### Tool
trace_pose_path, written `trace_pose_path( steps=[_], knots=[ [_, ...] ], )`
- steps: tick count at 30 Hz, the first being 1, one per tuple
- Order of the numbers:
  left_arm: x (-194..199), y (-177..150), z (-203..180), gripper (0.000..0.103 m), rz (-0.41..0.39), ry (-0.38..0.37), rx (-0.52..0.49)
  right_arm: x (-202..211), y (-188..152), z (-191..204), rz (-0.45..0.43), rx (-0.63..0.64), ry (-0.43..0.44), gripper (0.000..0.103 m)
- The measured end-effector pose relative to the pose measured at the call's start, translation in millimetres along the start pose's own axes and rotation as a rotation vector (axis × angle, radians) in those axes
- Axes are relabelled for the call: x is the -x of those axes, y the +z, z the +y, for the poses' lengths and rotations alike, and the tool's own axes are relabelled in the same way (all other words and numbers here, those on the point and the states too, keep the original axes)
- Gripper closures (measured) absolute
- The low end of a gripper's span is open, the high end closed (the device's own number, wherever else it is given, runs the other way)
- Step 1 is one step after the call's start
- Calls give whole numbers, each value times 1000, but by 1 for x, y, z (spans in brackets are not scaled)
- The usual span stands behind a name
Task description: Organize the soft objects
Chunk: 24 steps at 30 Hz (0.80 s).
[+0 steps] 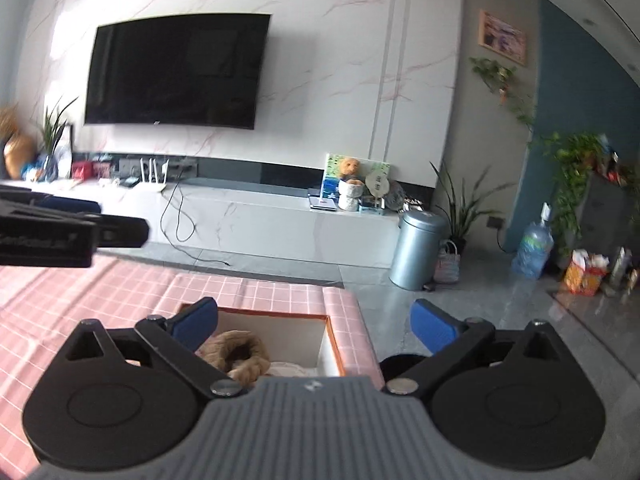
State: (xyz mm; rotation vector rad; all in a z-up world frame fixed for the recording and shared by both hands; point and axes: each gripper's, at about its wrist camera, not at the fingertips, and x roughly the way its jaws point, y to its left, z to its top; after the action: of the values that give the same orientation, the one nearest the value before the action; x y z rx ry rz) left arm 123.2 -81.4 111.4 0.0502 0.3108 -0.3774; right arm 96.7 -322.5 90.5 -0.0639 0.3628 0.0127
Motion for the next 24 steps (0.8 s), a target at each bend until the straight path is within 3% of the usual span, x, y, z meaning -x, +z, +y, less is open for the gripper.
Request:
trace_pose_path(
  steps=[6,11,16,24],
  knots=[
    [44,-24,-8,8,-51,95,-43,52,-24,20,-36,-78,-34,3],
    [57,-55,-16,8,-4,146,-126,68,-50,40,-9,-118,-66,3],
    [61,-77,-8,8,74,192,5,67,-71,53,41,-159,-110,3],
    [45,-103,15,8,228,211,86,46,-104,69,154,-130,-127,3]
  ],
)
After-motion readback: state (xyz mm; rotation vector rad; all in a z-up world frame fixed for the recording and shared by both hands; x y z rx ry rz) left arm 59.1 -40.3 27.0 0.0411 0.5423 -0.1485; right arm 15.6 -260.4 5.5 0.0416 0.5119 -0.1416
